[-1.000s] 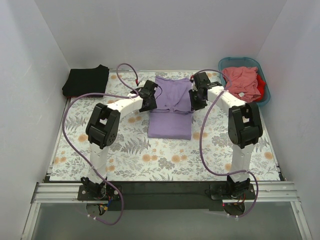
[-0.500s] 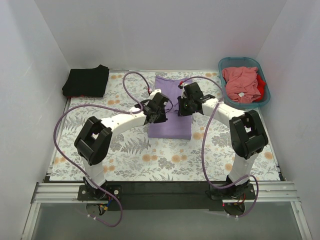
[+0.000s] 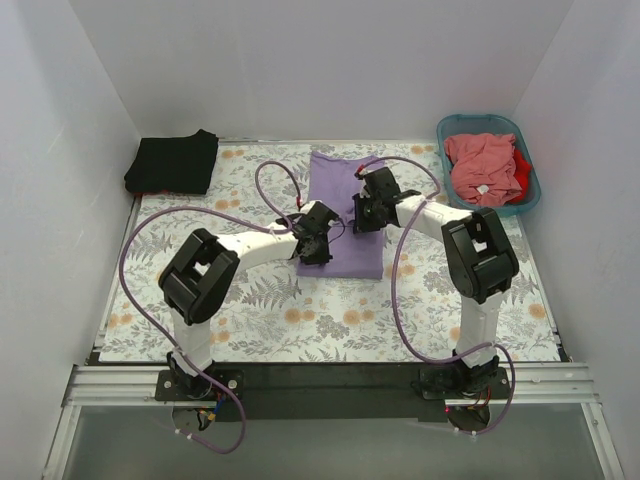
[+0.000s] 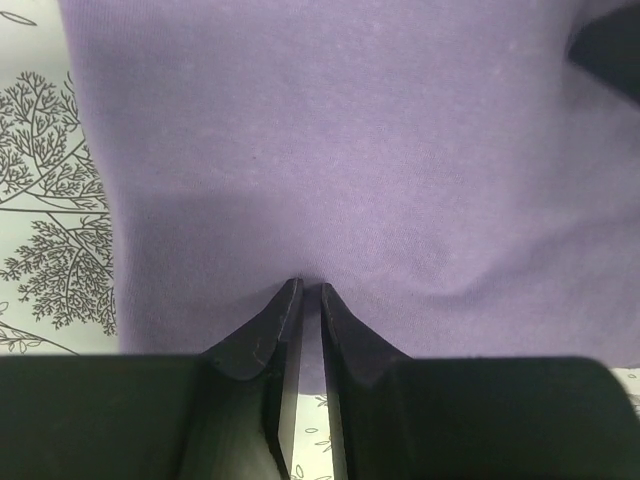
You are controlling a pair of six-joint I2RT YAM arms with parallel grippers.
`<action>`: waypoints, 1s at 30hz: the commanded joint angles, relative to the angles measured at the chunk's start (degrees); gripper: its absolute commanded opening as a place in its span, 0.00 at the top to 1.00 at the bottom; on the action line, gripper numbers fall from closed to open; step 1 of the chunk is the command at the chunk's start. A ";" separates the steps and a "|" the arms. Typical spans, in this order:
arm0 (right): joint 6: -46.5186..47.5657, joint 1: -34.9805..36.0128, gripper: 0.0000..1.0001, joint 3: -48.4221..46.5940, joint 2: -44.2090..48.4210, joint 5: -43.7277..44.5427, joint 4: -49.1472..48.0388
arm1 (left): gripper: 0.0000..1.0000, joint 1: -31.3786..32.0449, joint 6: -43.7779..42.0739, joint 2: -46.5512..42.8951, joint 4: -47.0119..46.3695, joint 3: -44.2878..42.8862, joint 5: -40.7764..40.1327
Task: Fold and stack the t-shirts
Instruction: Fold the tshirt
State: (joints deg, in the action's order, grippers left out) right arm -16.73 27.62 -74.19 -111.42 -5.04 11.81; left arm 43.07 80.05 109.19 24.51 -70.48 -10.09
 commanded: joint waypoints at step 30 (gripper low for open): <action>0.04 7.98 0.82 4.06 -0.20 -21.15 -20.69 | 0.85 -2.29 11.27 -14.09 5.63 14.75 5.51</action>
State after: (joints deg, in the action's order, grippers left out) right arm -15.59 35.16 -69.47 -109.65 -24.82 -4.95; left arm 40.64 90.26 94.30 30.00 -56.53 -6.33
